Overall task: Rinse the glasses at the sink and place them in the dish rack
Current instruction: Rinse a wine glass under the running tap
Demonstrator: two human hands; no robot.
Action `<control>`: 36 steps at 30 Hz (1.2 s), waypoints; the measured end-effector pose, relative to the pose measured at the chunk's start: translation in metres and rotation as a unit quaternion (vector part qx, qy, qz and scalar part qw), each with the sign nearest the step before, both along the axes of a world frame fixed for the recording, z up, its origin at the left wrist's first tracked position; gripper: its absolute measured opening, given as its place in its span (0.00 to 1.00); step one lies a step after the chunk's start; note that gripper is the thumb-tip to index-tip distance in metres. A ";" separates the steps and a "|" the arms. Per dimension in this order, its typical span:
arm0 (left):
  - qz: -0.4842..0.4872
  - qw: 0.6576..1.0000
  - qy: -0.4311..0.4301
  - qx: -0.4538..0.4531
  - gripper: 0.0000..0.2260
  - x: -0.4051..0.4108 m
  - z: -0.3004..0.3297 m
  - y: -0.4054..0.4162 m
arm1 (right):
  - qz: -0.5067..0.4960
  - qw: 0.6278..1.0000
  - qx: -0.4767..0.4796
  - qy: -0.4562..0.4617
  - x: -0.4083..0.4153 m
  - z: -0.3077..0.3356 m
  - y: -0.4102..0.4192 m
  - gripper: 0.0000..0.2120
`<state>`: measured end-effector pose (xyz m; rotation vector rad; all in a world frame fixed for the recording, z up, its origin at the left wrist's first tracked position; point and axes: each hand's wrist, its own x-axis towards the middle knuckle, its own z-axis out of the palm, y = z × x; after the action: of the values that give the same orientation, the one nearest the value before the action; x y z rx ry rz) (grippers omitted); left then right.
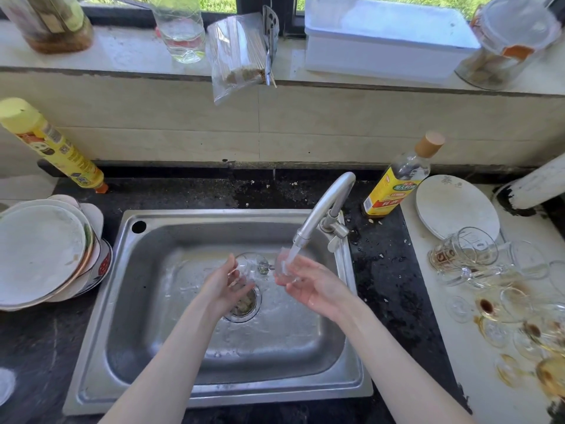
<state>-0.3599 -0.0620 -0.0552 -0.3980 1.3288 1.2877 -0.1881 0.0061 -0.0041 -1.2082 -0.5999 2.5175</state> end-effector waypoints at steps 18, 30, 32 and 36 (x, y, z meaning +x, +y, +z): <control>-0.292 0.849 0.356 0.258 0.28 0.048 0.050 0.000 | -0.107 0.986 -0.080 -0.100 0.005 -0.045 -0.016 0.11; -0.537 0.680 0.498 0.029 0.16 0.022 0.070 0.016 | 0.021 0.955 0.124 -0.267 0.011 -0.040 -0.006 0.10; -0.506 0.709 0.491 0.017 0.12 0.021 0.071 0.016 | 0.048 0.943 0.160 -0.289 0.010 -0.036 -0.002 0.11; -0.506 0.771 0.386 0.029 0.12 0.019 0.069 0.014 | 0.095 0.872 0.320 -0.357 0.012 -0.037 0.007 0.14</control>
<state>-0.3412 -0.0483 0.0141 0.9284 1.7655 0.5090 -0.1764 0.0135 -0.0407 -1.8077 -1.6275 1.6493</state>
